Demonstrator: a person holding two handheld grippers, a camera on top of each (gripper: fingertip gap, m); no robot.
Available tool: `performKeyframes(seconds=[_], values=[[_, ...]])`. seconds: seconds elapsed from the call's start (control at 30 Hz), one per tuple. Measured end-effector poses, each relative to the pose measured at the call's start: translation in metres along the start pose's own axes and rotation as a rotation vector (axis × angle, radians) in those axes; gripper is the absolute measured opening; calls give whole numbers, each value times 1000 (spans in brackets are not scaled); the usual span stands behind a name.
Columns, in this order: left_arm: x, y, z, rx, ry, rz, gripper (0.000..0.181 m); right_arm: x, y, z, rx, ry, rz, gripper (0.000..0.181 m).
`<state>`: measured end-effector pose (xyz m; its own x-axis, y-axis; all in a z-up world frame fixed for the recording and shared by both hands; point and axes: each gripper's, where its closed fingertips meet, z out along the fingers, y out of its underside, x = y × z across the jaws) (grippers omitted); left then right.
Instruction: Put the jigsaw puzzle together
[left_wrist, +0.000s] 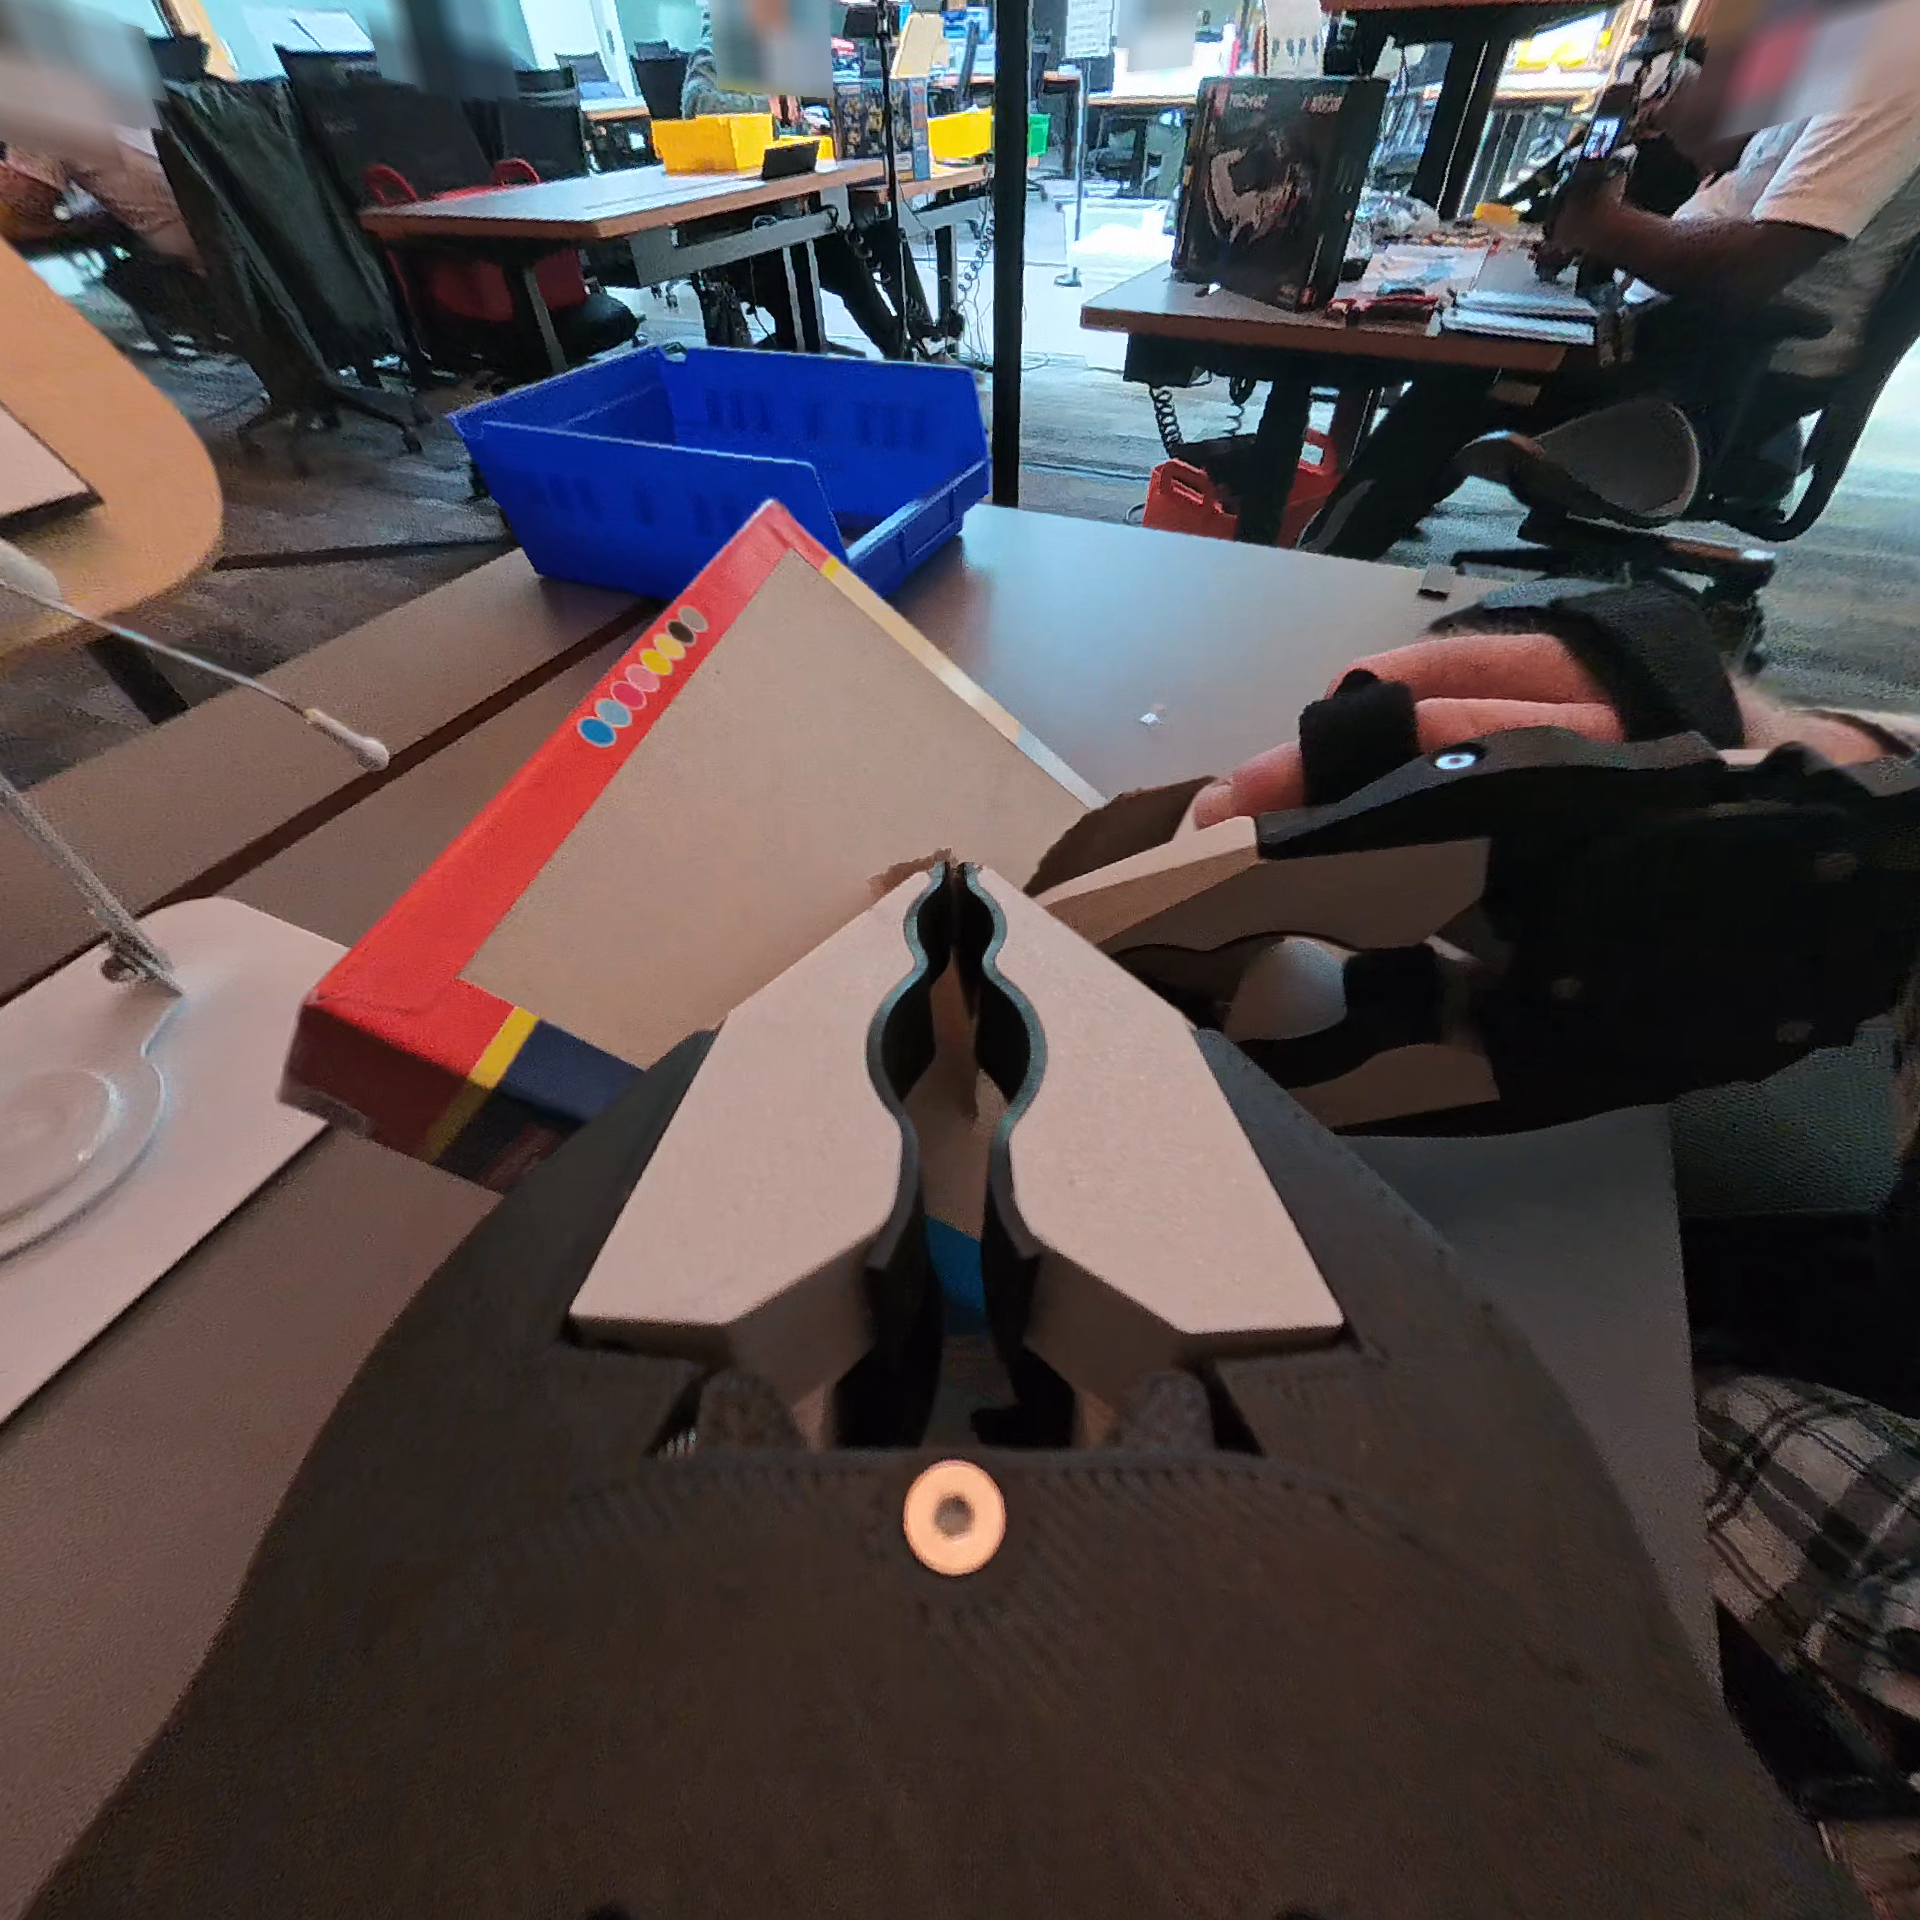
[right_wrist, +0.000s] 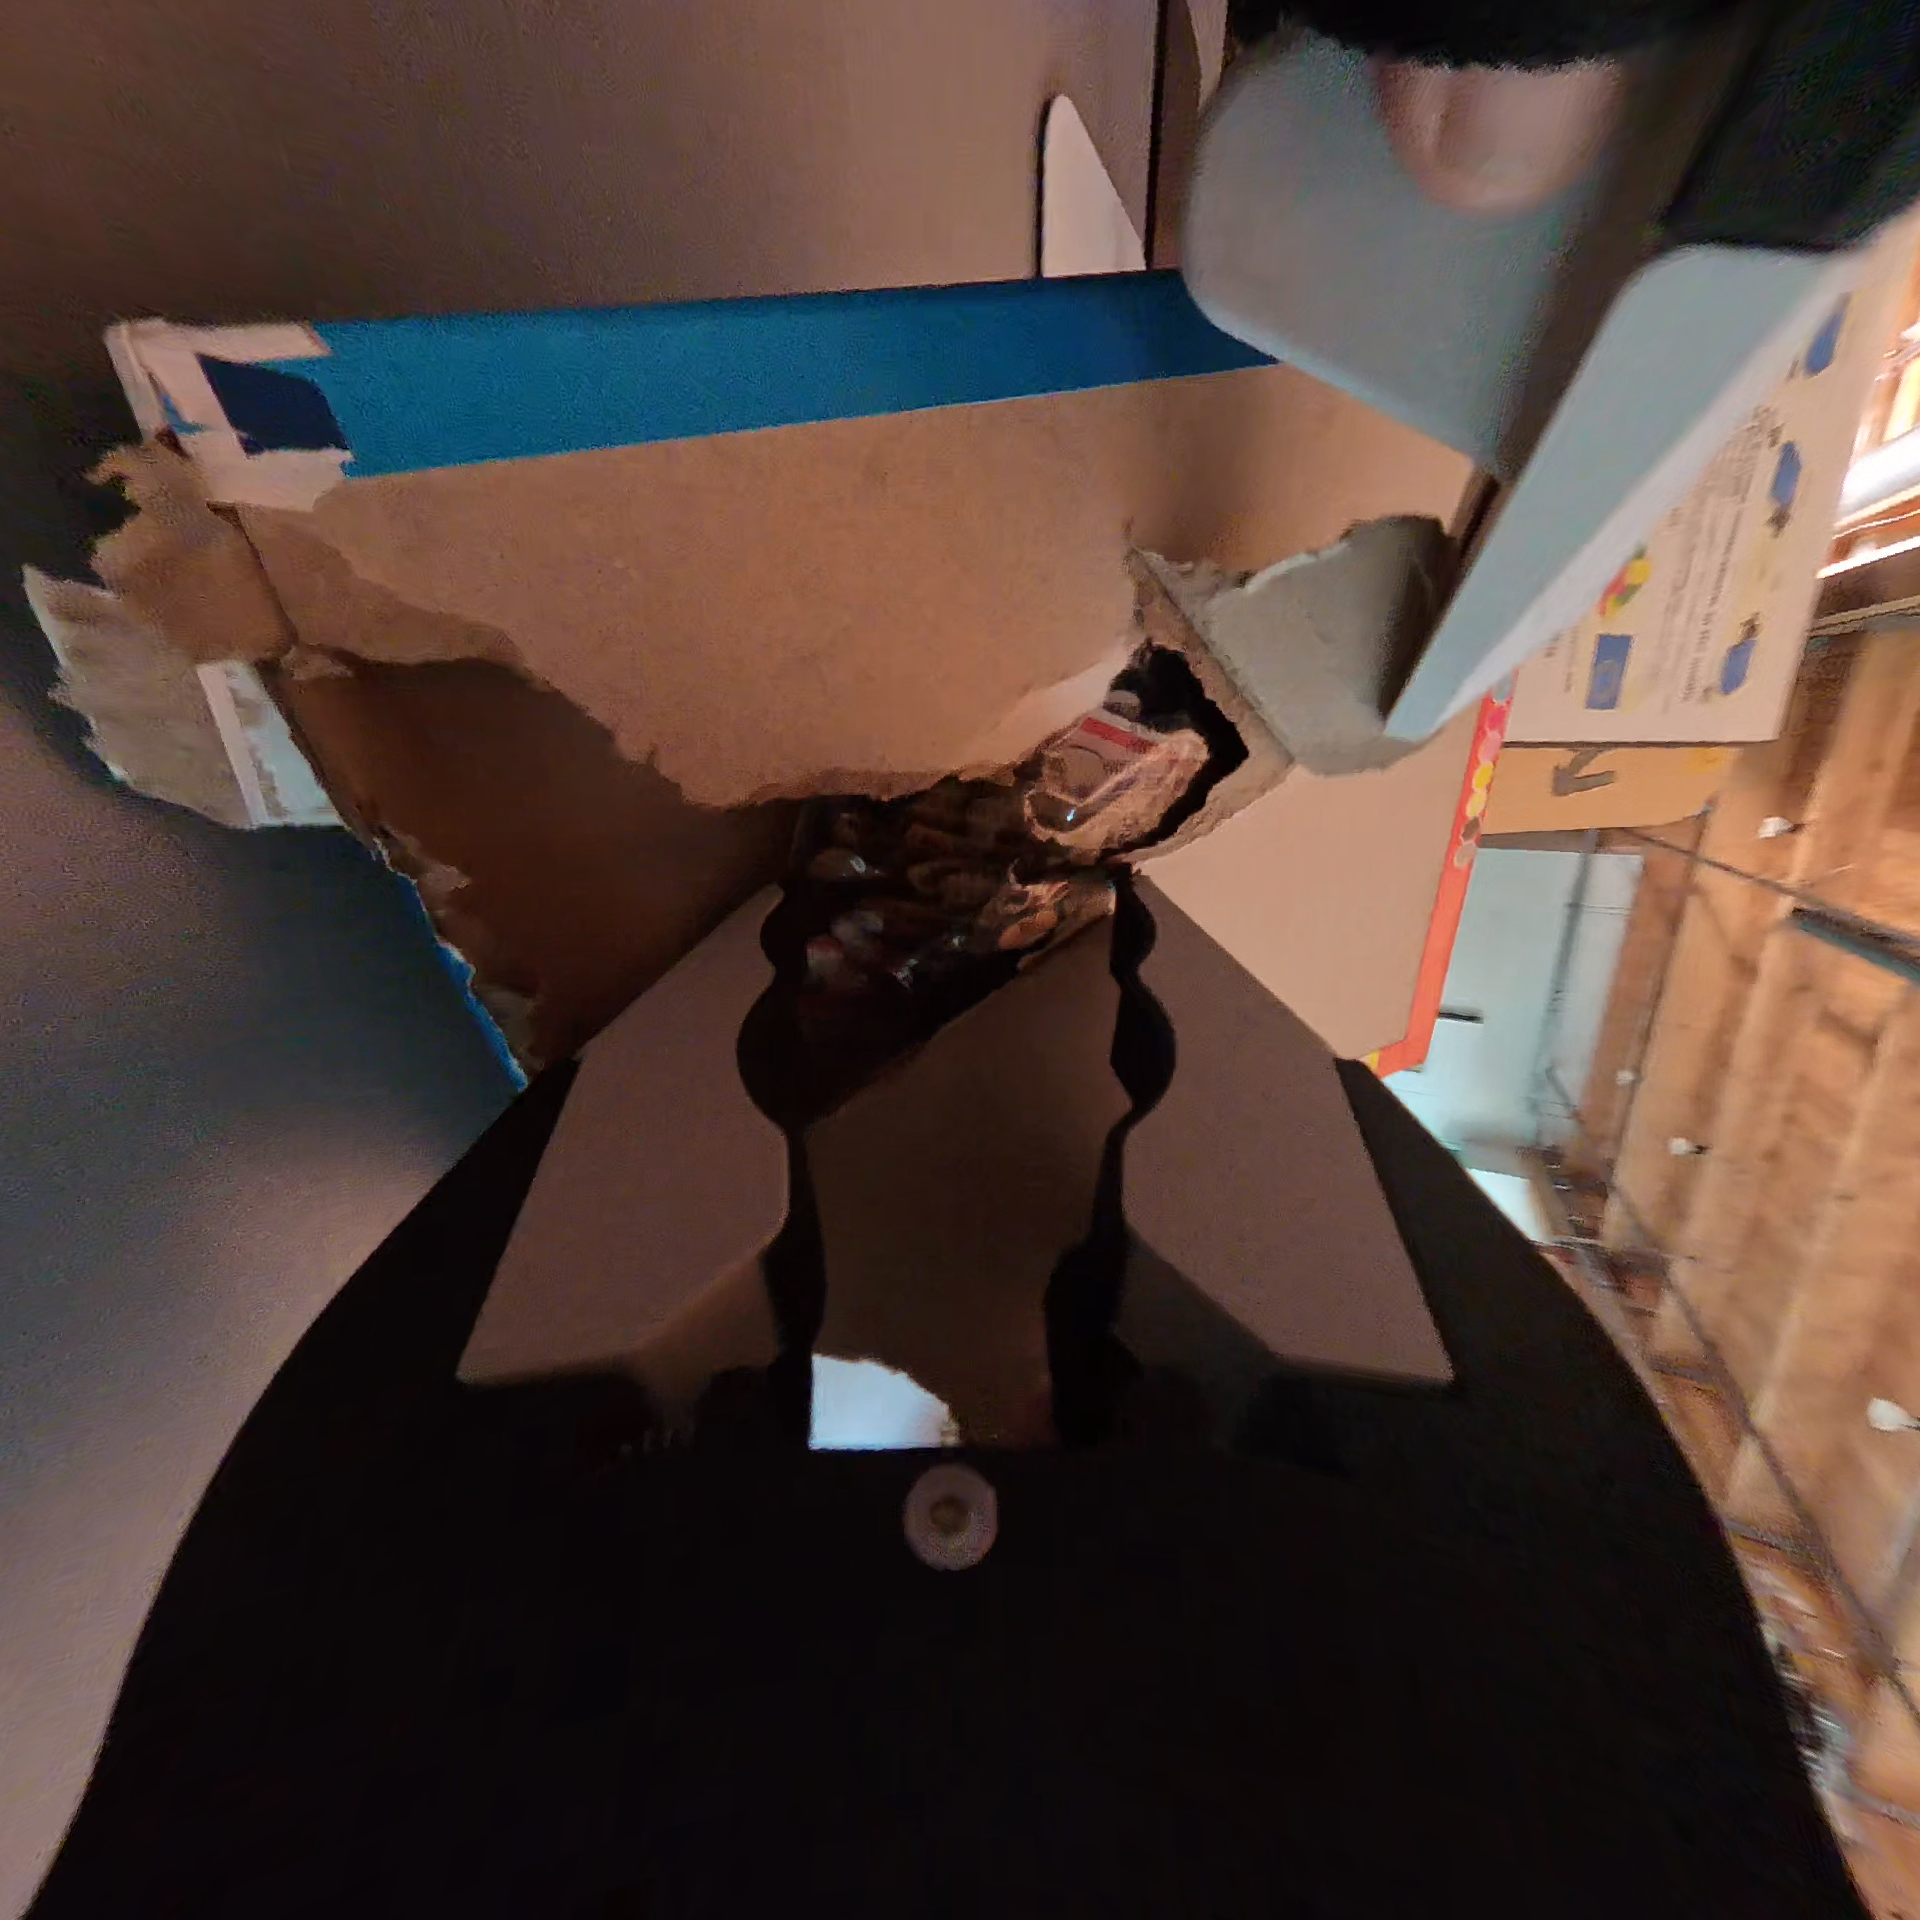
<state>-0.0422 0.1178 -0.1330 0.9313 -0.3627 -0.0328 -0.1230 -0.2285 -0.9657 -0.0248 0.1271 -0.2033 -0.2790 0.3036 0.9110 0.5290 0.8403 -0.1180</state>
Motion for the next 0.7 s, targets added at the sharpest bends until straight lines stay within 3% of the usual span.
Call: performKeyframes(seconds=[0.17, 0.27, 0.37, 0.7], values=[[2, -13, -2, 29, 33, -23, 0, 19, -7, 5, 42, 148, -93, 45], [2, -12, 1, 19, 37, -19, 0, 19, -12, 11, 59, 160, -93, 32], [-1, -19, 0, 40, 42, -25, 0, 24, -11, 17, 75, 105, -6, 0], [-41, -23, -8, 66, -63, -19, 0, 6, -12, 6, 176, -87, 197, 0]])
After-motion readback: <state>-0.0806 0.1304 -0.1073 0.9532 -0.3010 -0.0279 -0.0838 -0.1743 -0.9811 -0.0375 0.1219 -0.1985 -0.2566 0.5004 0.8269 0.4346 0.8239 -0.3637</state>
